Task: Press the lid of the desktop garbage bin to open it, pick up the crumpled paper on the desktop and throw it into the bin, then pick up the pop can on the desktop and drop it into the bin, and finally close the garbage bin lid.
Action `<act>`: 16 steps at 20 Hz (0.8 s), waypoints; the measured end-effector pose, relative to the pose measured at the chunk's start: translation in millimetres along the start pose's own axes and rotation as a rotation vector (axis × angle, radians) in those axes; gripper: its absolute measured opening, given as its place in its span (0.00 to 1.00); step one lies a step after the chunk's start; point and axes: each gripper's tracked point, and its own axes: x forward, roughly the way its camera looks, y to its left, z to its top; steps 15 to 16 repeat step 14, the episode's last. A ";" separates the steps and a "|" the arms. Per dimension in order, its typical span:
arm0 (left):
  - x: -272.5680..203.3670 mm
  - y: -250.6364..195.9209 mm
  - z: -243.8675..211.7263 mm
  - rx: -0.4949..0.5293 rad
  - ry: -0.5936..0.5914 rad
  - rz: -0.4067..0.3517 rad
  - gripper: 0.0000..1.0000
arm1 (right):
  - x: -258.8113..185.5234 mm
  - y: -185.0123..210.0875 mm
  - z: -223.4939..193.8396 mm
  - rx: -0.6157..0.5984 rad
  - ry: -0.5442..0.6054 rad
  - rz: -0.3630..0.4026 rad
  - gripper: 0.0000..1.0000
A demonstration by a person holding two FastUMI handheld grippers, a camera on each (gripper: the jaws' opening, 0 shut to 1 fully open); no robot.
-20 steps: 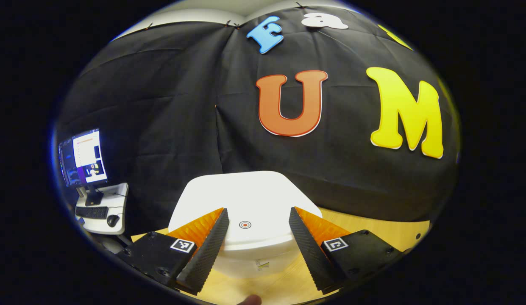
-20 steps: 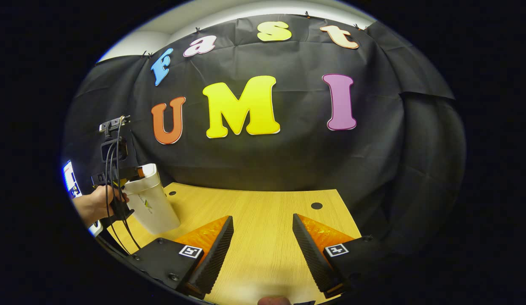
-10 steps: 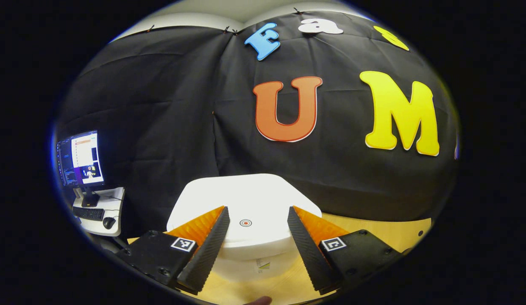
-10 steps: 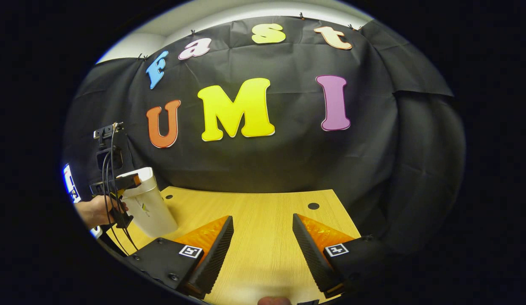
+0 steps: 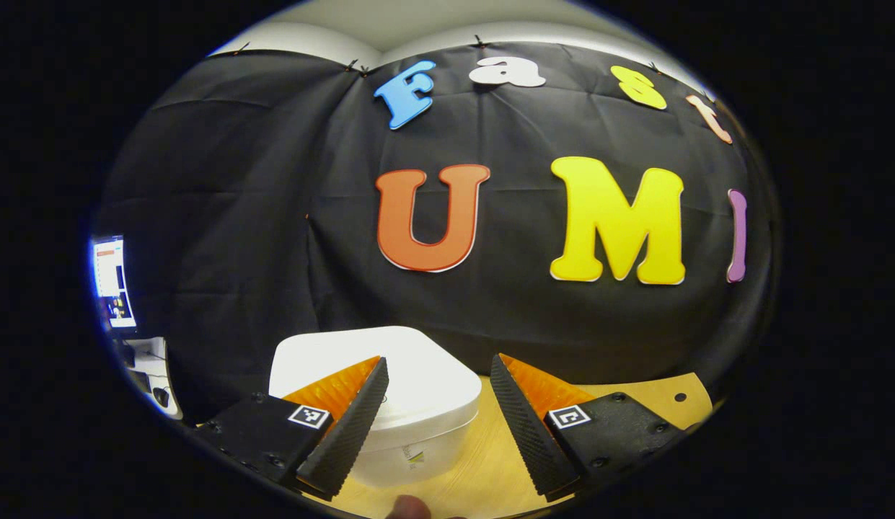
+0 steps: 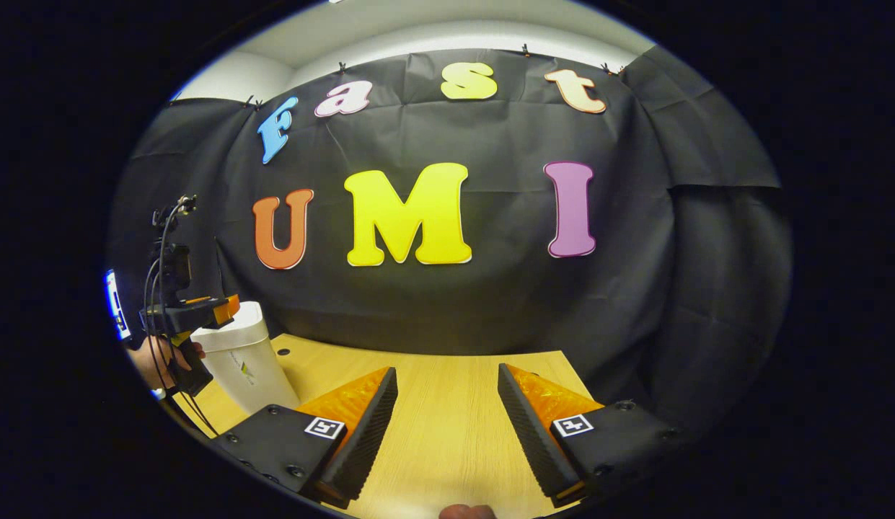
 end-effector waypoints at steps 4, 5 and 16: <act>-32.7 -32.5 27.9 0.013 -0.069 -0.177 0.94 | -4.8 6.1 19.9 -0.002 -0.070 -0.027 0.89; -40.6 -39.0 34.7 0.022 -0.083 -0.208 0.94 | -5.3 6.8 23.7 -0.004 -0.085 -0.035 0.89; -103.8 -87.6 52.2 -0.004 -0.127 -0.380 0.94 | -20.4 14.3 55.2 -0.027 -0.202 -0.099 0.89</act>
